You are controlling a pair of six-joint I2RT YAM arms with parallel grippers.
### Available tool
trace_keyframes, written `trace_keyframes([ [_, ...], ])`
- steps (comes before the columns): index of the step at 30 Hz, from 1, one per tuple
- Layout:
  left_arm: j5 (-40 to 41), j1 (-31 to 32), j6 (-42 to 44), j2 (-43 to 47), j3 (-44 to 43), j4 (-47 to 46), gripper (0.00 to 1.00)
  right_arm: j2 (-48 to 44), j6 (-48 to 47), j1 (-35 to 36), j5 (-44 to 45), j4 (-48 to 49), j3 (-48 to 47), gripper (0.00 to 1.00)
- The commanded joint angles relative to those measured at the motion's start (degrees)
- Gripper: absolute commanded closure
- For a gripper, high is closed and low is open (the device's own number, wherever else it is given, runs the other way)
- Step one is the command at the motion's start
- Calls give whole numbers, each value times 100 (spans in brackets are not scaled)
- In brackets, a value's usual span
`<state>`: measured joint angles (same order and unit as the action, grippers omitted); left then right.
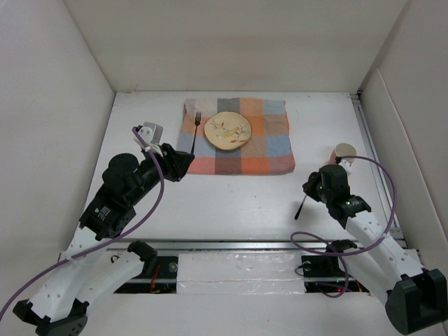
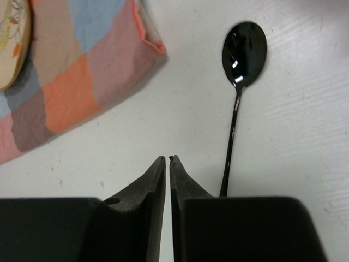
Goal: Set the dinner table for one person
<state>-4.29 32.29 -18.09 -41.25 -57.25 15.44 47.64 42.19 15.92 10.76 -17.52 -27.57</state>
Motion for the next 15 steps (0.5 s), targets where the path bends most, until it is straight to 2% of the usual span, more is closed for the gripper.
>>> trace_keyframes([
  [1,-449,-4,112,452,180,152,75,35,606,-151,128,-410,41,80],
  [3,-502,-4,217,801,293,152,74,210,658,-291,127,-689,-81,79],
  [4,-589,-4,235,1038,424,39,73,629,711,-431,223,-709,-238,72],
  [6,-703,-4,183,1267,574,-23,72,833,702,-502,250,-674,-283,69],
  [11,-406,197,253,1726,829,-173,70,2518,255,-872,31,-621,-766,69],
  [15,78,541,306,1779,944,-208,70,2733,-36,-924,276,-718,-1188,67],
])
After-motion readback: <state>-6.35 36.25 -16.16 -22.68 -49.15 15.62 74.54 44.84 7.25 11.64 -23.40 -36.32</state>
